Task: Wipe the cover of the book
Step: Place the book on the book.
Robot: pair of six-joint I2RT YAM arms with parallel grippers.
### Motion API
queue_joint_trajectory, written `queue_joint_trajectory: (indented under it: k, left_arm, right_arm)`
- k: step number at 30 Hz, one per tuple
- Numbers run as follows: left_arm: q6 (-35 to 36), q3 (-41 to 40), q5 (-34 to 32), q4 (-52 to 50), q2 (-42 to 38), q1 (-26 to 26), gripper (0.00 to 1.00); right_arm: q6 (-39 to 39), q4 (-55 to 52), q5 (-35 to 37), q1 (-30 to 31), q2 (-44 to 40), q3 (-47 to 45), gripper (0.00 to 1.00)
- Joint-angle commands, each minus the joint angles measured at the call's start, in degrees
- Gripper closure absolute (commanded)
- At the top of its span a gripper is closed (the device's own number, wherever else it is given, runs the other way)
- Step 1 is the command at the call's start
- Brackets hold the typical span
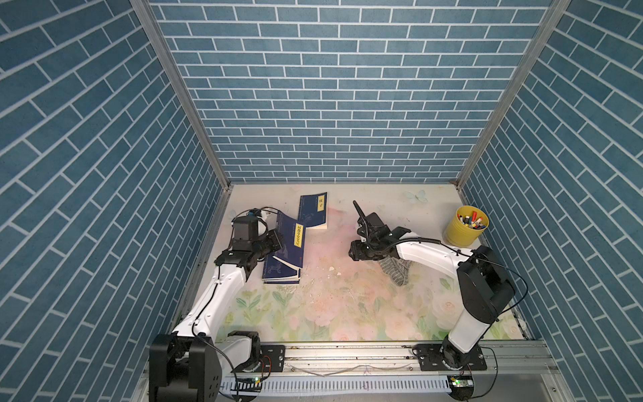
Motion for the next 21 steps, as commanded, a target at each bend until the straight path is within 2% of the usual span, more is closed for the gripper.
queue_joint_trajectory:
  k: [1, 4, 8, 16, 21]
  left_arm:
    - [0.8, -0.1, 8.3, 0.3, -2.9, 3.0, 1.0]
    - [0.7, -0.4, 9.4, 0.0, -3.5, 5.6, 1.0]
    - [2.4, -0.5, 4.3, -3.1, -2.6, 7.5, 1.0]
    - [-0.3, -4.7, 5.9, 3.0, 1.2, 8.2, 1.0]
    - [-0.5, -4.8, -1.4, 2.2, 1.6, 8.2, 1.0]
  right_arm:
    - [-2.9, -0.8, -1.0, -0.8, -1.1, 1.7, 0.44]
    - [-3.5, -0.5, -1.9, -1.1, -0.8, 1.6, 0.44]
    - [-4.1, 0.0, -3.0, -1.4, -0.5, 1.4, 0.44]
    - [-5.4, -0.3, -4.6, -2.3, 0.1, 2.3, 0.44]
    - [-5.4, -0.2, -5.4, -2.3, 0.6, 2.5, 0.44]
